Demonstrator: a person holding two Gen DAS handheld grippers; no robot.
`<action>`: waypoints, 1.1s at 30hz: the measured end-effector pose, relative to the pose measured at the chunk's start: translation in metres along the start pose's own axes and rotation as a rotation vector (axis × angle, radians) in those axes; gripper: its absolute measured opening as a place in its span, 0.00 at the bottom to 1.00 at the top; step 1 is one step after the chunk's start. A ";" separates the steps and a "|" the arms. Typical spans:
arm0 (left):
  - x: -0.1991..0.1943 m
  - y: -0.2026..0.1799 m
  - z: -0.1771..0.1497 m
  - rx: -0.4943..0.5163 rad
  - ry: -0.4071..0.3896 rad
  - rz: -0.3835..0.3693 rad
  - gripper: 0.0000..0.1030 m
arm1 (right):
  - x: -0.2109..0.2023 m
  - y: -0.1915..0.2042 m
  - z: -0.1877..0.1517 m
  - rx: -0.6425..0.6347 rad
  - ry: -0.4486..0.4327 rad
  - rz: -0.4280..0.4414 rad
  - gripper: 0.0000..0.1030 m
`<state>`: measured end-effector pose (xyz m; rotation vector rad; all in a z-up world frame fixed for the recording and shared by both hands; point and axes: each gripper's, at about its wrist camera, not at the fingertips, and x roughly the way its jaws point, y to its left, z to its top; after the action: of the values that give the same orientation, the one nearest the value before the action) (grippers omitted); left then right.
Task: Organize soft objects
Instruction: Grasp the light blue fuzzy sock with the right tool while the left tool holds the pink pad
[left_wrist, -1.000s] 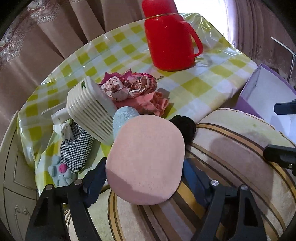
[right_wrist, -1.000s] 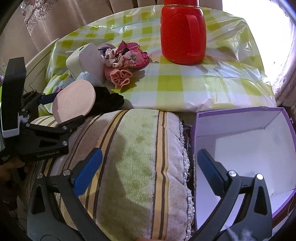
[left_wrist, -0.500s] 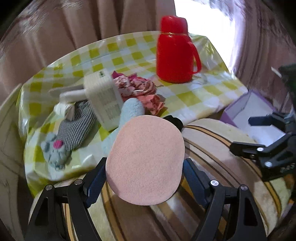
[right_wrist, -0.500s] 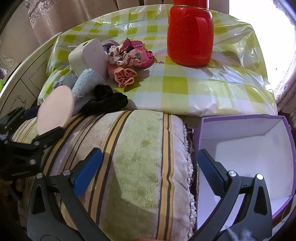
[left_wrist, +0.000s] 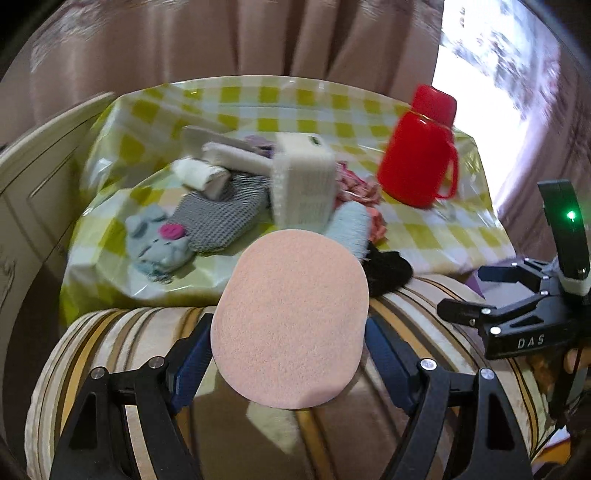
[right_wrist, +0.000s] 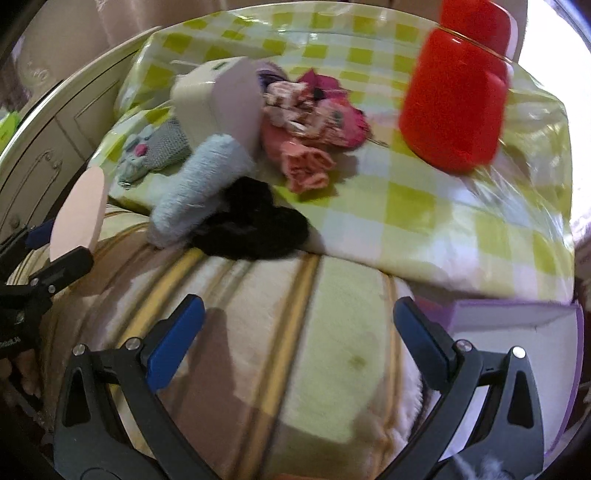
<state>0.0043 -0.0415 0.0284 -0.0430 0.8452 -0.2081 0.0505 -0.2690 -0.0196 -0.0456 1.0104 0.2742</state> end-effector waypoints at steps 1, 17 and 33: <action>-0.001 0.004 0.000 -0.018 -0.004 0.005 0.79 | 0.001 0.005 0.004 -0.016 0.003 0.005 1.00; -0.013 0.055 -0.007 -0.227 -0.072 0.003 0.79 | 0.034 0.073 0.067 -0.045 0.027 0.049 0.88; -0.013 0.053 -0.010 -0.221 -0.087 0.002 0.79 | 0.056 0.094 0.073 -0.100 0.046 0.044 0.16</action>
<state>-0.0027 0.0137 0.0243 -0.2567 0.7783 -0.1094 0.1155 -0.1544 -0.0191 -0.1211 1.0435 0.3649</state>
